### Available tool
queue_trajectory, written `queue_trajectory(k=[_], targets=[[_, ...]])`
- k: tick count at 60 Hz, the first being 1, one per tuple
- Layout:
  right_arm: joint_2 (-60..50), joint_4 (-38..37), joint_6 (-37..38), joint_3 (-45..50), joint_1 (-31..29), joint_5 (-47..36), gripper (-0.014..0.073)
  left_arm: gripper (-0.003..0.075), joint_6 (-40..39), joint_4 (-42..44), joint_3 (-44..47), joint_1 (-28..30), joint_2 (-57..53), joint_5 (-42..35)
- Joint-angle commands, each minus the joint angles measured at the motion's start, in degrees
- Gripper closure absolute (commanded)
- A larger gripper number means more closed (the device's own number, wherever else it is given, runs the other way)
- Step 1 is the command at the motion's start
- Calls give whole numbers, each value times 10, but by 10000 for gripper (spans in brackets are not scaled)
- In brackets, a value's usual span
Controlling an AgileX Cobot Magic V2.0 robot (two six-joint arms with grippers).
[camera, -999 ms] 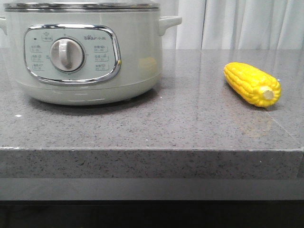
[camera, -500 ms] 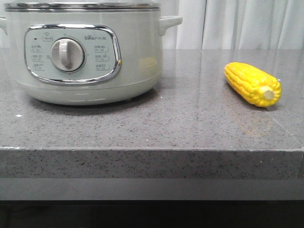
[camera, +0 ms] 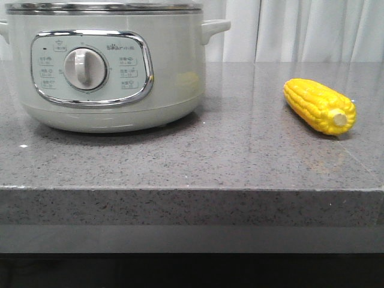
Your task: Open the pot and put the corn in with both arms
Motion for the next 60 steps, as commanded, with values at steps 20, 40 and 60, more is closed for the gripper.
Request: queue_trajectory(k=[20,40,60], targets=[[8,-4,-6,-16,-3,-44,50,154,-17,3,-292,-141,225,96],[8,-4,-6,-16,-3,-44,50,154,-44,50,-373,-168,306,151],[8,-4,-6,-16,-3,-43,50,177,-44,46,-373,-169,316,171]])
